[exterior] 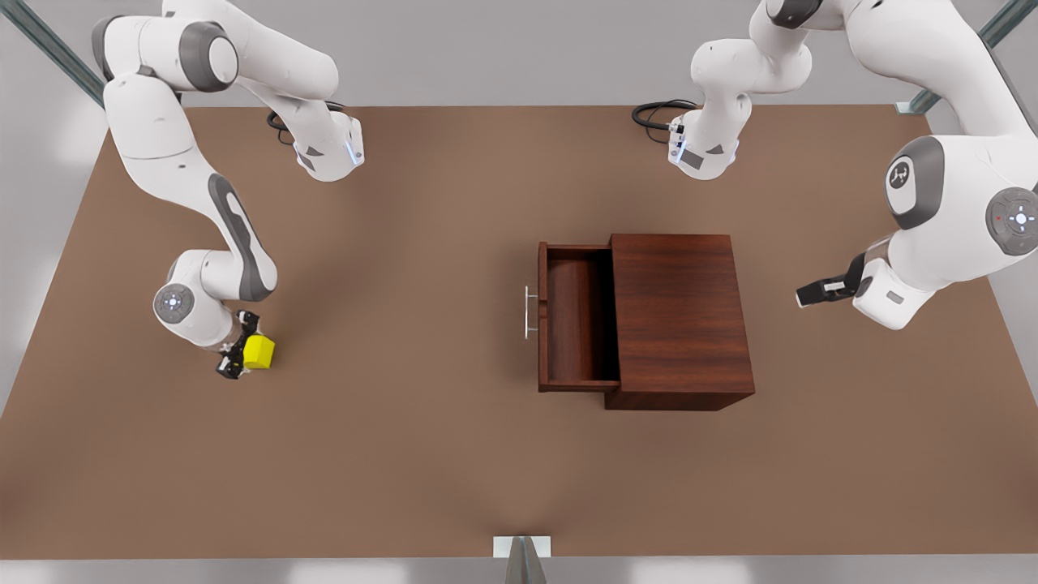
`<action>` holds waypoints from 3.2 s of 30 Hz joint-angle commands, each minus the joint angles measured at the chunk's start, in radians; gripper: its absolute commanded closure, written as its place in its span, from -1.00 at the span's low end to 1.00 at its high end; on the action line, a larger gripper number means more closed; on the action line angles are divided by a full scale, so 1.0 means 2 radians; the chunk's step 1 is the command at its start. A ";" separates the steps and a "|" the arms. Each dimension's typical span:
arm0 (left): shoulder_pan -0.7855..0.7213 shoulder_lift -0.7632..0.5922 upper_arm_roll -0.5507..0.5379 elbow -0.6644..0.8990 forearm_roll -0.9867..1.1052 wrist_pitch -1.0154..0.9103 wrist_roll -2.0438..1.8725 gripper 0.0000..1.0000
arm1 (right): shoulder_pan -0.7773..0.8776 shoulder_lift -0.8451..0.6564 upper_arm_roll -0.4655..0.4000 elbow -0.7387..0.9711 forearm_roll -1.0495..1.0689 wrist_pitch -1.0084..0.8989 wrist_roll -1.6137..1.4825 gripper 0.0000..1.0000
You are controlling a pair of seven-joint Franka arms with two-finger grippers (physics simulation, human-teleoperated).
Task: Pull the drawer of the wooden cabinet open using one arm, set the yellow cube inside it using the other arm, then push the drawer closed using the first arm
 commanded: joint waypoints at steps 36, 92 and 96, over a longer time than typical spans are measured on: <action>0.000 0.002 0.000 0.002 0.001 0.002 0.112 -1.00 | 0.327 0.078 0.042 0.544 0.138 -0.522 0.387 0.21; -0.402 0.321 0.000 0.226 0.104 0.281 -0.595 -1.00 | 0.075 -0.068 0.009 0.345 0.054 -0.515 -0.839 -1.00; -0.421 0.340 -0.001 0.212 0.133 0.281 -0.595 -1.00 | 0.075 -0.066 0.009 0.345 0.054 -0.516 -0.839 -1.00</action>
